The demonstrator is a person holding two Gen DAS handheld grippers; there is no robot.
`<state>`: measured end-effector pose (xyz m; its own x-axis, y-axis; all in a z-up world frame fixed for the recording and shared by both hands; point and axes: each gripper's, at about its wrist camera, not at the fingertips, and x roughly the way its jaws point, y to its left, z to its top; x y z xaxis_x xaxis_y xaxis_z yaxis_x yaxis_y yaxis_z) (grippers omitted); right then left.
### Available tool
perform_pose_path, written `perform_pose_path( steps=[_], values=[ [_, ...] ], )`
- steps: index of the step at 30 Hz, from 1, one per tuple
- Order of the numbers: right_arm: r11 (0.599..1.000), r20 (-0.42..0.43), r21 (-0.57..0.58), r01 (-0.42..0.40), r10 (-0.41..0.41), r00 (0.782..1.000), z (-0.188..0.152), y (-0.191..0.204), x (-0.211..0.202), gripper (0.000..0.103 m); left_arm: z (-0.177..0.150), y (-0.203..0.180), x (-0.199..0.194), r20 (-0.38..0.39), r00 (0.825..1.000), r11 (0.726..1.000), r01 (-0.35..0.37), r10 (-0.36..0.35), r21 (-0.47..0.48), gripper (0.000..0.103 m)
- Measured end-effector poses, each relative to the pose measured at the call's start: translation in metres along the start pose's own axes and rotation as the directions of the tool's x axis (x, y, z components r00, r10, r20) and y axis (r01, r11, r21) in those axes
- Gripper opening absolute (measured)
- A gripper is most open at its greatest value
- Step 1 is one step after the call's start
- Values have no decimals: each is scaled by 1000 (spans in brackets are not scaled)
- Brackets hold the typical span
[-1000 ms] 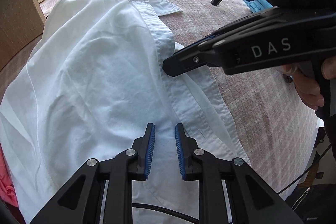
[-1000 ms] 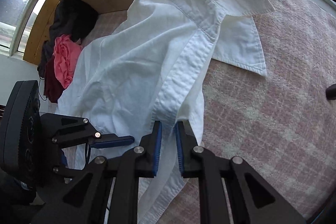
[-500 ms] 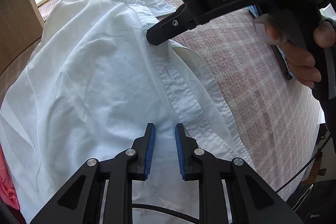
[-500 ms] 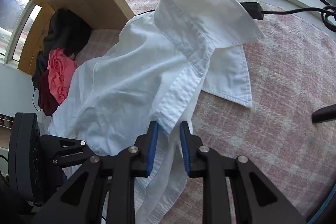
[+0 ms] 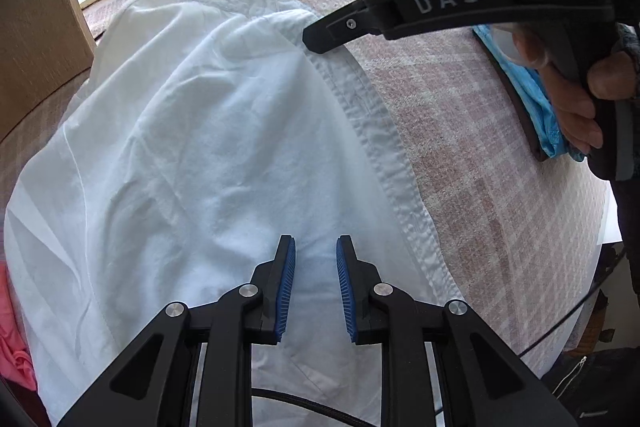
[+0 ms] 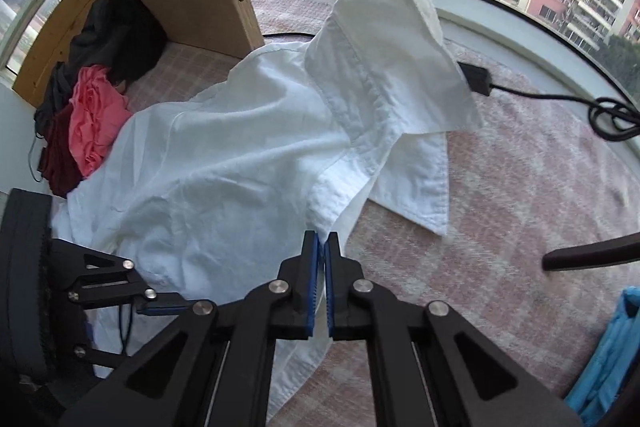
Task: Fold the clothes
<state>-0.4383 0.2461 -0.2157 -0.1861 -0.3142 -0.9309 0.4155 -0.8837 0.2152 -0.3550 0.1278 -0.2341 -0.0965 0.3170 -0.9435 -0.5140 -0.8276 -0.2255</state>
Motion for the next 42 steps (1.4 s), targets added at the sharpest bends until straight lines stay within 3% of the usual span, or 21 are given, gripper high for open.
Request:
perform_pose_path(
  steps=[1,4,6,9,13,15,19,23,25,28,30,31,33,35,37,38,39,40,41,42],
  values=[
    [1000,7,-3,21,-21,1000,1,-3,-3,4,-1,-2,-4,12,1000,1000,9,-9,5,21],
    [1000,-12,14,-28,29,1000,4,-9,5,4,-3,-8,-5,14,999,998,36,-37,44,21],
    [999,-69,11,-44,45,997,6,-6,22,9,-10,-17,4,-12,1000,997,7,-6,75,22],
    [1000,-73,27,-8,10,997,3,-12,21,14,-21,-19,1,-10,1000,997,-5,5,71,22],
    [999,17,52,12,-13,1000,-17,-18,-28,15,-63,-17,-29,23,999,998,-33,32,58,22],
    [998,46,66,-15,12,999,-39,-16,-55,15,-89,-17,-52,37,998,997,-59,57,44,23],
    [983,73,85,-165,159,984,-99,5,-92,15,-156,-10,-76,42,995,994,-94,96,-53,28],
    [973,54,43,-227,225,973,-155,61,-87,15,-227,-1,-90,24,997,984,-65,70,-166,28],
    [967,19,24,-255,254,967,-184,87,-76,15,-252,-3,-84,21,998,983,-47,51,-176,28],
    [967,-61,14,-254,254,965,-224,127,-47,15,-280,-1,-73,-16,1000,982,-13,11,-188,28],
    [967,-123,10,-253,253,960,-250,148,-32,15,-297,1,-61,-75,996,986,-60,49,-156,27],
    [975,-150,10,-223,221,964,-262,153,-29,15,-309,5,-63,-100,991,985,-100,87,-140,27],
    [987,-187,10,-161,160,969,-285,159,-33,15,-329,17,-74,-109,990,983,-110,95,-148,27],
    [990,-150,60,-124,132,980,-305,154,-63,15,-346,30,-102,-60,996,978,-73,63,-196,27],
    [969,-54,166,-185,196,979,-323,143,-110,16,-357,35,-130,-5,999,978,-52,52,-204,28],
    [954,13,207,-215,217,976,-331,140,-132,24,-360,35,-139,16,999,980,-46,50,-194,28],
    [939,80,244,-243,230,970,-340,136,-153,47,-360,31,-145,30,998,984,-42,48,-174,28],
    [942,136,259,-214,184,974,-347,138,-167,59,-358,25,-146,40,998,989,-34,40,-144,28],
    [955,158,256,-151,113,981,-352,144,-170,66,-356,18,-143,49,998,993,-23,28,-112,28],
    [963,179,255,-90,45,983,-357,151,-172,66,-352,12,-138,50,999,996,-9,14,-91,30]
  ],
)
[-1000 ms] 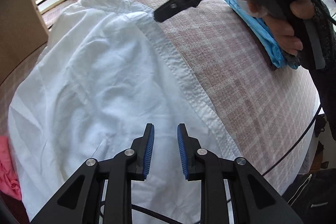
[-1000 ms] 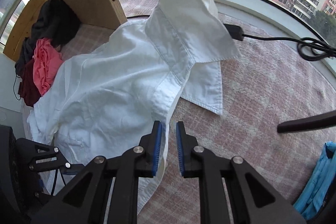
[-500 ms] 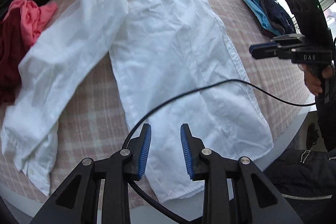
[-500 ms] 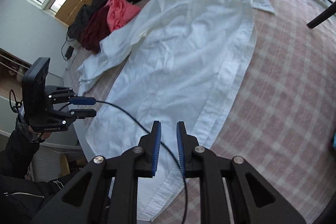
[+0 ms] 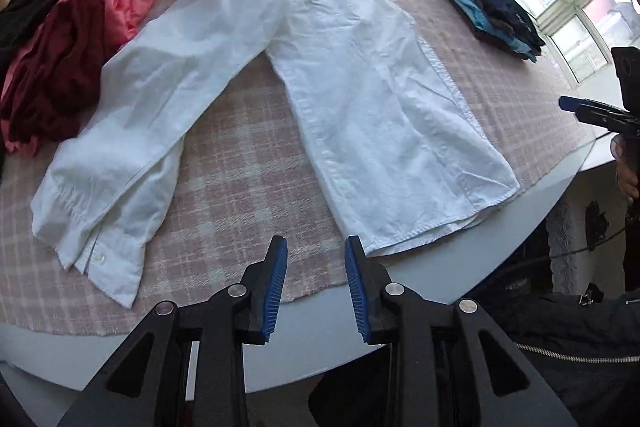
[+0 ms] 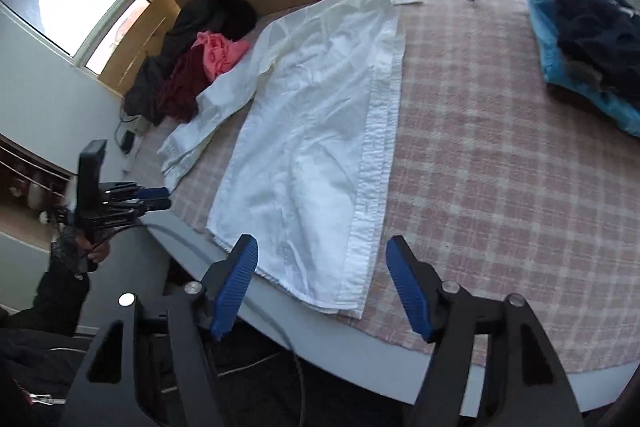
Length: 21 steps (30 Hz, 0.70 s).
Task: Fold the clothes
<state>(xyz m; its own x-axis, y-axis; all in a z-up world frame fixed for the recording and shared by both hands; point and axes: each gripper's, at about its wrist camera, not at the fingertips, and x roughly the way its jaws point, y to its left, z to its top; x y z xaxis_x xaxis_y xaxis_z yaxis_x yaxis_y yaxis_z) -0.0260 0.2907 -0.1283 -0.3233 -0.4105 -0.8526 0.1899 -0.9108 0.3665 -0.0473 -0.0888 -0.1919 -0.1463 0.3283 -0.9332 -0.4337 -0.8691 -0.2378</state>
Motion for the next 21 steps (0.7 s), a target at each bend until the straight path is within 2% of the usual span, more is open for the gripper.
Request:
perform_pose_path(
  steps=[1,3,5,7,9,11,13,14,15,18,21],
  values=[
    [999,3,0,32,-32,999,-4,4,10,64,2,-5,8,-15,1000,1000,15,-15,11,31],
    [998,-45,27,59,-58,997,-14,7,43,36,8,-16,35,-68,997,999,36,-34,26,32],
    [994,-107,42,103,-98,989,-26,7,75,35,11,-19,56,-110,993,999,31,-30,10,33],
    [984,-110,62,165,-157,981,-37,5,90,35,10,-15,66,-137,990,999,24,-26,-23,34],
    [979,-104,105,174,-163,981,-47,0,93,35,9,-9,72,-148,988,998,26,-34,-57,38],
    [975,-92,148,167,-154,984,-54,-6,88,35,9,-6,76,-148,987,995,44,-58,-91,39],
    [969,-80,190,159,-146,986,-61,-13,84,35,9,-9,81,-148,985,992,78,-92,-96,33],
    [966,-76,201,162,-150,986,-62,-15,82,35,9,-11,82,-150,983,991,89,-103,-95,15],
    [963,-72,213,165,-153,986,-64,-18,80,35,10,-13,82,-154,982,991,94,-108,-97,2],
    [960,-51,215,180,-174,984,-67,-19,73,35,14,-15,67,-120,985,989,115,-126,-92,1],
    [958,-76,201,205,-194,978,-73,-17,73,35,23,-12,42,-70,989,988,124,-130,-94,1]
  ],
)
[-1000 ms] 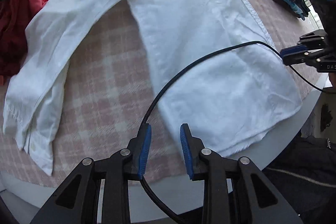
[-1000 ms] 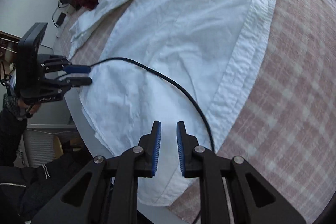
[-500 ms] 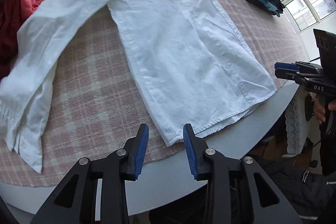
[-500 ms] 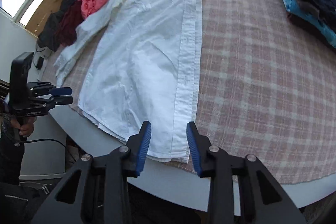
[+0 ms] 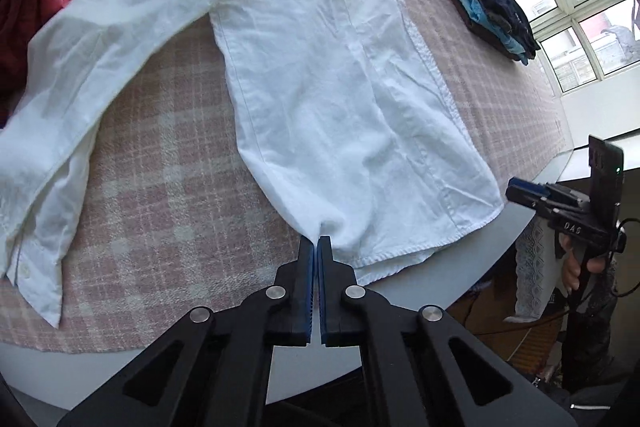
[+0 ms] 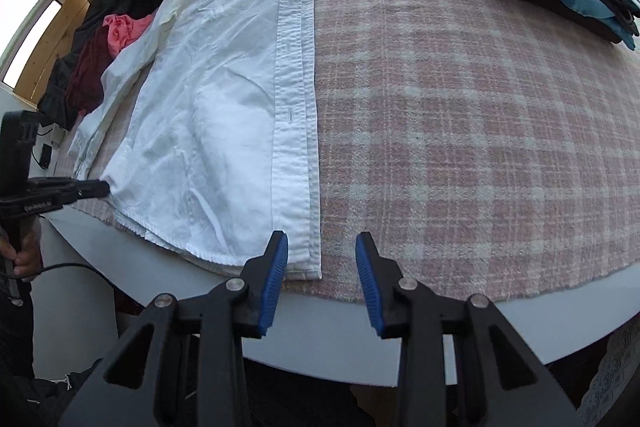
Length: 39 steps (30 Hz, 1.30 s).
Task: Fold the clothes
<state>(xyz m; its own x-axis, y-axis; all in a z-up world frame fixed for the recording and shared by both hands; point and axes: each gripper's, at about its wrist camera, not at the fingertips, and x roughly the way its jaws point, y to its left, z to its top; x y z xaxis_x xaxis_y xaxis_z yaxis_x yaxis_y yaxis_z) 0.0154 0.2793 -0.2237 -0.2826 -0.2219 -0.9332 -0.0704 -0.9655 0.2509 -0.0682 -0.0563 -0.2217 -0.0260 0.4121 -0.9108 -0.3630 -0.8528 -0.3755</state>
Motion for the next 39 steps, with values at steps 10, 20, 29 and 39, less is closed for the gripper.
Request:
perform_pose_path(
  steps=[10,20,29,39],
  values=[
    [984,-22,-180,16,-20,1000,-36,37,21,35,19,-12,-28,47,999,999,-13,11,38,1],
    [997,3,-72,-27,27,1000,-22,26,24,3,19,-24,-49,80,997,997,-9,3,76,1],
    [996,28,84,-3,1,1000,-36,-9,9,3,0,2,-10,0,1000,1000,-16,16,18,1],
    [989,135,-124,75,-58,989,-27,60,-29,39,12,-15,-23,14,1000,998,6,-7,65,1]
  ],
)
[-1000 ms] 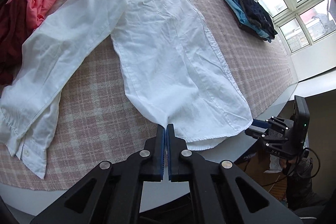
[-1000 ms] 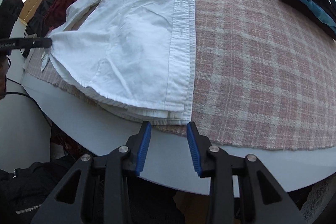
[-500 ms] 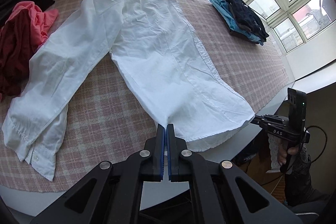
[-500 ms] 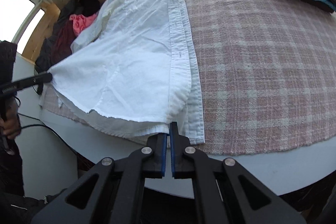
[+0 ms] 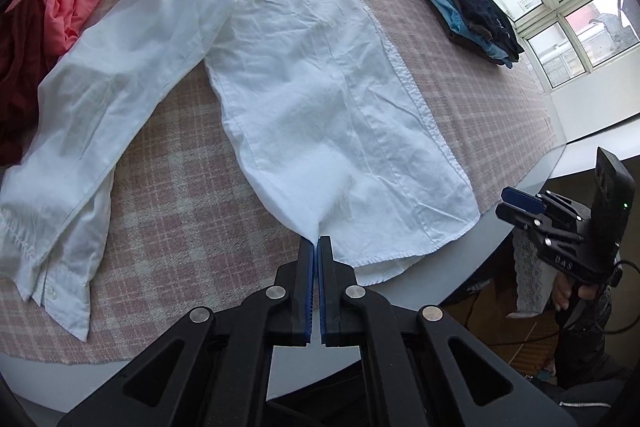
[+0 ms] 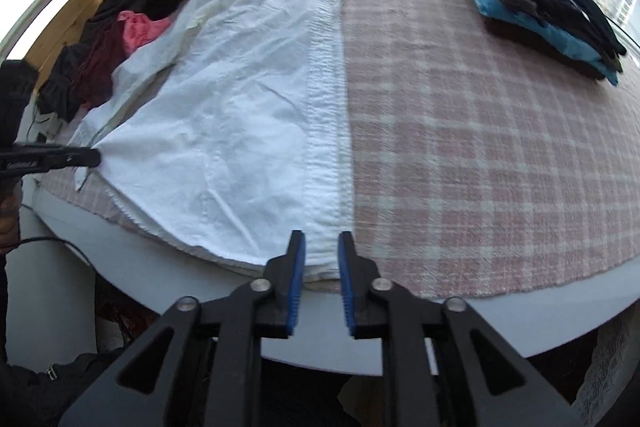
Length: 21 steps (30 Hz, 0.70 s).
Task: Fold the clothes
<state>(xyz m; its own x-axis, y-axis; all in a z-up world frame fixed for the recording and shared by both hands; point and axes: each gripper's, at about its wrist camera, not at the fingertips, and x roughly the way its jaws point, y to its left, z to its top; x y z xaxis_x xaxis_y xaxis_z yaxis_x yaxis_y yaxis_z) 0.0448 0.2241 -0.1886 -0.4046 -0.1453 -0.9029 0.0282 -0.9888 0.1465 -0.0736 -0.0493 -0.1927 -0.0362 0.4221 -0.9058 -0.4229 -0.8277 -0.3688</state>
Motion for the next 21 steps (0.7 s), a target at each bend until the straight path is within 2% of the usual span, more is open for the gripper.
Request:
perform_pose_path(
  steps=[2,3,5,7,10,13,15,17,19,20,21],
  values=[
    [992,53,-119,-47,53,997,14,41,-8,55,6,-3,-2,-6,1000,1000,11,-11,13,1],
    [978,61,-194,-78,91,994,21,64,-7,60,9,-5,-3,-9,1000,1000,16,-16,19,1],
    [939,50,-322,-123,146,988,36,104,1,62,13,-7,-4,-13,1000,1000,17,-16,18,1],
    [910,32,-396,-122,147,989,43,130,15,62,15,-10,-7,-16,1000,999,24,-24,27,1],
    [878,27,-473,-75,99,995,49,156,35,62,15,-14,-10,-18,999,999,33,-33,34,1],
    [853,-2,-513,-98,112,994,50,170,45,62,17,-13,-12,-13,999,998,53,-52,18,2],
    [843,21,-534,-63,87,996,49,175,49,62,18,-9,-15,-3,997,997,74,-74,-9,2],
    [854,24,-516,-63,88,996,54,171,55,62,19,-7,-17,7,996,996,93,-93,-18,2],
    [876,-9,-474,-93,101,995,60,164,62,62,19,-5,-19,20,996,995,91,-90,-29,2],
    [884,-15,-453,-114,120,993,62,160,63,60,19,-4,-20,24,995,994,102,-102,-34,2],
    [892,-23,-431,-135,138,990,64,156,64,43,18,-3,-21,28,994,994,106,-105,-38,2]
  ],
)
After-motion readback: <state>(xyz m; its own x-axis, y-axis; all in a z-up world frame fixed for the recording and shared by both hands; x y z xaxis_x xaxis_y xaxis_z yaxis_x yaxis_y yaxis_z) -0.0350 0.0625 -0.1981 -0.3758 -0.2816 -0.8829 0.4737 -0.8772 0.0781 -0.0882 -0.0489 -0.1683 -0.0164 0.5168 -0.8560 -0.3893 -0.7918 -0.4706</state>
